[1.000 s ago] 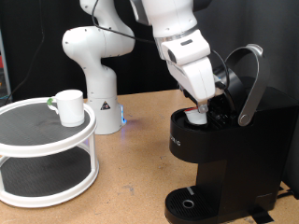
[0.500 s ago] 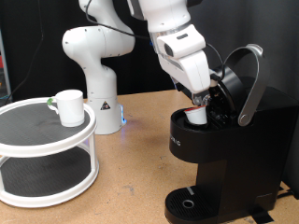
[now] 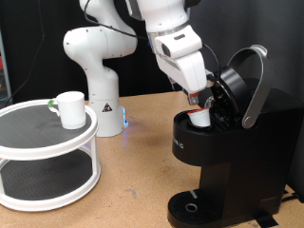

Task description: Make a cup of coffee with the keurig machine

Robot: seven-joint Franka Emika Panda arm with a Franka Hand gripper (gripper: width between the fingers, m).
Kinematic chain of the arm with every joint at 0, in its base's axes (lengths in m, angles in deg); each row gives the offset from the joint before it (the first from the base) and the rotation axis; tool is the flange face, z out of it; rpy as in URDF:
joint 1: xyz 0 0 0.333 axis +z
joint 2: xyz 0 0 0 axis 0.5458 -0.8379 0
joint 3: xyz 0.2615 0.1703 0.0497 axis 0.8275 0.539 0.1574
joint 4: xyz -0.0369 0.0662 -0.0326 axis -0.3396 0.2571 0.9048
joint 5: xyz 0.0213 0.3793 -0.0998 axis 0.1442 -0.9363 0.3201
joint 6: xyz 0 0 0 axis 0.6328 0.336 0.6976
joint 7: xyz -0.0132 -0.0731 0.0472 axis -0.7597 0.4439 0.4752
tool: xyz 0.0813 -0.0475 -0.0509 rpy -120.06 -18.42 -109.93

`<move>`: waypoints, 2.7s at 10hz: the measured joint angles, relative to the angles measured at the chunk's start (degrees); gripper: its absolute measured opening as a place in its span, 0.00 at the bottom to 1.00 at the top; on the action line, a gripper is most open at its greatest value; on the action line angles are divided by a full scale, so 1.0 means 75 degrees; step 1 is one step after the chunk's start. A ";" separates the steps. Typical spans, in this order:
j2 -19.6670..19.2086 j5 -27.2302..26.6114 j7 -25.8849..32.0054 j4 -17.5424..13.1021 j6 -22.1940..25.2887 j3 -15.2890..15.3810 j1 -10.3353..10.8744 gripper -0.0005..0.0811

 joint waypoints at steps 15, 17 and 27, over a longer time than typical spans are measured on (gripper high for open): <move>-0.0483 0.0116 -0.0289 -0.0065 -0.0538 0.0005 0.0001 0.99; -0.0521 -0.0073 -0.0289 -0.0170 -0.0614 0.0030 0.0030 0.99; -0.0515 -0.0181 -0.0600 -0.0490 -0.0110 0.0058 -0.0102 0.99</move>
